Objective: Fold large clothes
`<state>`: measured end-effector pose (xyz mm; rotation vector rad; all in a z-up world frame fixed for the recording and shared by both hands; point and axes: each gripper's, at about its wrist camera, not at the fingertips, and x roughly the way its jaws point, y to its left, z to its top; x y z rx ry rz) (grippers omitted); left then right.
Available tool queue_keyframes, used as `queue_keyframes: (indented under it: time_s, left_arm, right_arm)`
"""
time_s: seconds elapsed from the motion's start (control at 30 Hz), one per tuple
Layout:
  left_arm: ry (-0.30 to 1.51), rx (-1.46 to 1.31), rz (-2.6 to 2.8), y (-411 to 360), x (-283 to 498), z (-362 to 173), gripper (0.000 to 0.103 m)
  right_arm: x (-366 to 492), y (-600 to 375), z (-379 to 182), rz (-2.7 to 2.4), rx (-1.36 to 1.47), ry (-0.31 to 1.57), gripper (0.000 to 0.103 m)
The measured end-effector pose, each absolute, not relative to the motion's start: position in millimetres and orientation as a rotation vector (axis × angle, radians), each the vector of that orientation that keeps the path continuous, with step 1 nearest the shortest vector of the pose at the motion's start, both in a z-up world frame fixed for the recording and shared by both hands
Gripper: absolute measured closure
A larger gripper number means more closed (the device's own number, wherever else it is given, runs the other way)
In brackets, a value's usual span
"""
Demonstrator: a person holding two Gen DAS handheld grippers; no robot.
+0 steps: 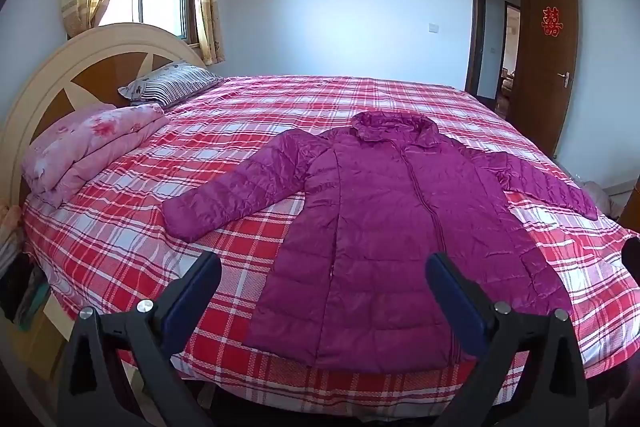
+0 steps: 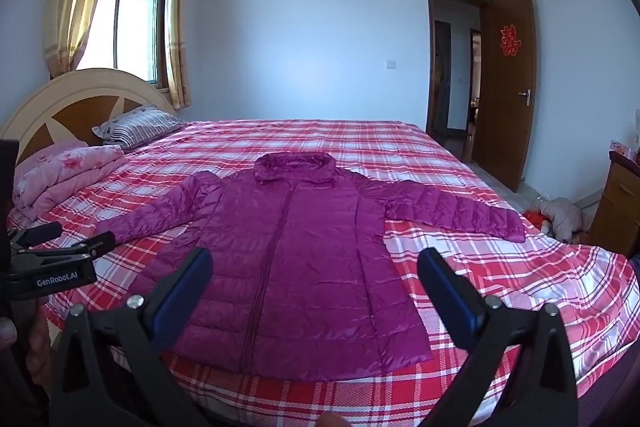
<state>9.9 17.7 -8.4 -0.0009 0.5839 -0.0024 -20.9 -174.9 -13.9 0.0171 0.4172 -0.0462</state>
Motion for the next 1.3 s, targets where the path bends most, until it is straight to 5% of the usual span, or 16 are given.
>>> queue_keyframes:
  time_s: [1.3]
  left_arm:
    - [0.594, -0.012, 0.007, 23.6, 14.5, -12.4, 0.001]
  right_arm:
    - [-19.7, -175.1, -17.2, -0.004, 0.034, 0.445, 0.0]
